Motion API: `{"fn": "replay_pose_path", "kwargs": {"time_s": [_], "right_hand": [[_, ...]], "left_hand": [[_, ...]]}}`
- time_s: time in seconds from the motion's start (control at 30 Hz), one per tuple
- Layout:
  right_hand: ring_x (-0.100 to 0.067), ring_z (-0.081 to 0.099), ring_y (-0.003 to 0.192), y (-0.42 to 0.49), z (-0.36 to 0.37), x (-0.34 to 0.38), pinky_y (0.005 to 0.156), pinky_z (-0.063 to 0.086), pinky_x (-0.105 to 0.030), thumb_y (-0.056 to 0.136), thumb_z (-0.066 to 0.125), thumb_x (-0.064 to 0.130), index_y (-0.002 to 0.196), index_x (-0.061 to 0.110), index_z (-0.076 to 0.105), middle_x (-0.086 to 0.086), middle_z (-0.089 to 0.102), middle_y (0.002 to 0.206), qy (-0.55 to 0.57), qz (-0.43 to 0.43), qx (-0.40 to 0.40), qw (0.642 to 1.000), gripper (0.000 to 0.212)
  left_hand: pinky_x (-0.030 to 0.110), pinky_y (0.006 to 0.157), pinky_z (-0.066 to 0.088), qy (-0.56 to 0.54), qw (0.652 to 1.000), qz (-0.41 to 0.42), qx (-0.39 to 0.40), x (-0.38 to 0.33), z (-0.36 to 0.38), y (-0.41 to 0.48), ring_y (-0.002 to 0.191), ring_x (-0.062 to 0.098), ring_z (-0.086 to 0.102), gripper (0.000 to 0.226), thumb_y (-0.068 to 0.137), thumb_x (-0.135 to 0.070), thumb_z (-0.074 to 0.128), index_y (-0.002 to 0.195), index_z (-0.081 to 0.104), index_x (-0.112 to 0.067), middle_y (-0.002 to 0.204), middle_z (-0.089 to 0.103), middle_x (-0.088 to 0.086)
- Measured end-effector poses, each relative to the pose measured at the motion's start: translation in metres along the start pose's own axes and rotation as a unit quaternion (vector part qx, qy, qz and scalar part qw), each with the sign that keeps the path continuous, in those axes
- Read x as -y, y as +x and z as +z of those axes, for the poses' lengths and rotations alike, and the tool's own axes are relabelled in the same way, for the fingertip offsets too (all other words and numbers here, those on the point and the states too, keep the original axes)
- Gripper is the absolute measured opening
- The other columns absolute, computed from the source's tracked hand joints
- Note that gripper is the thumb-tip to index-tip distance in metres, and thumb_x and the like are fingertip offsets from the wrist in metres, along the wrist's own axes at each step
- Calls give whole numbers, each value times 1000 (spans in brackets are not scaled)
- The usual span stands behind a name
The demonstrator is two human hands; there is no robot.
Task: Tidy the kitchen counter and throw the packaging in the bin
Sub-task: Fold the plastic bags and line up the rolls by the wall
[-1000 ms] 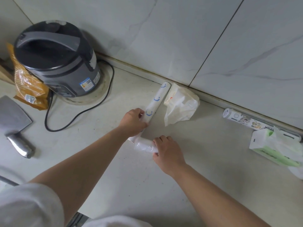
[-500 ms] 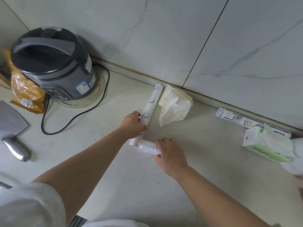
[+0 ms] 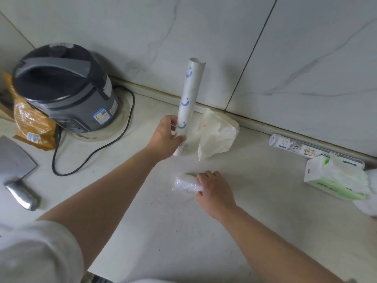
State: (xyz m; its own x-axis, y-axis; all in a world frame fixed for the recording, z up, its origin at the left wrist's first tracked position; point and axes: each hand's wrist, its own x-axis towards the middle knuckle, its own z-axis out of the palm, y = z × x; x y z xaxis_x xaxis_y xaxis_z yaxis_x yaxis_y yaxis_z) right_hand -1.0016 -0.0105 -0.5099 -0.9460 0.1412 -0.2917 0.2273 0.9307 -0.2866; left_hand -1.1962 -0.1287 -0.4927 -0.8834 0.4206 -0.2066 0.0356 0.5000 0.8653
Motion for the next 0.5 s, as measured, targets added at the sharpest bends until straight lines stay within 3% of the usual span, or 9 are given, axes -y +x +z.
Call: {"fn": "replay_pose_path", "kwargs": {"time_s": [0.2,0.33,0.5], "right_hand": [[-27,52,97,14,-3,-5,81,46,-40,85,59,22,104,17,57,-1,59,104,7,7,-13,1000,20],[-27,52,98,17,-1,-7,81,45,-39,85,58,21,105,18,56,-1,59,104,14,6,-13,1000,20],[-27,52,97,18,0,-8,79,46,-40,84,58,20,104,18,57,-1,59,103,27,8,-18,999,20]], "left_hand": [[17,76,45,19,999,25,2,-7,10,27,100,-3,50,44,82,-17,71,113,44,-31,108,50,-14],[29,90,45,100,988,116,2,-5,2,36,104,14,50,42,83,-9,68,116,46,-24,115,48,-2],[35,91,41,242,954,175,-5,0,-20,54,109,27,46,48,79,3,62,121,51,-15,116,48,6]]}}
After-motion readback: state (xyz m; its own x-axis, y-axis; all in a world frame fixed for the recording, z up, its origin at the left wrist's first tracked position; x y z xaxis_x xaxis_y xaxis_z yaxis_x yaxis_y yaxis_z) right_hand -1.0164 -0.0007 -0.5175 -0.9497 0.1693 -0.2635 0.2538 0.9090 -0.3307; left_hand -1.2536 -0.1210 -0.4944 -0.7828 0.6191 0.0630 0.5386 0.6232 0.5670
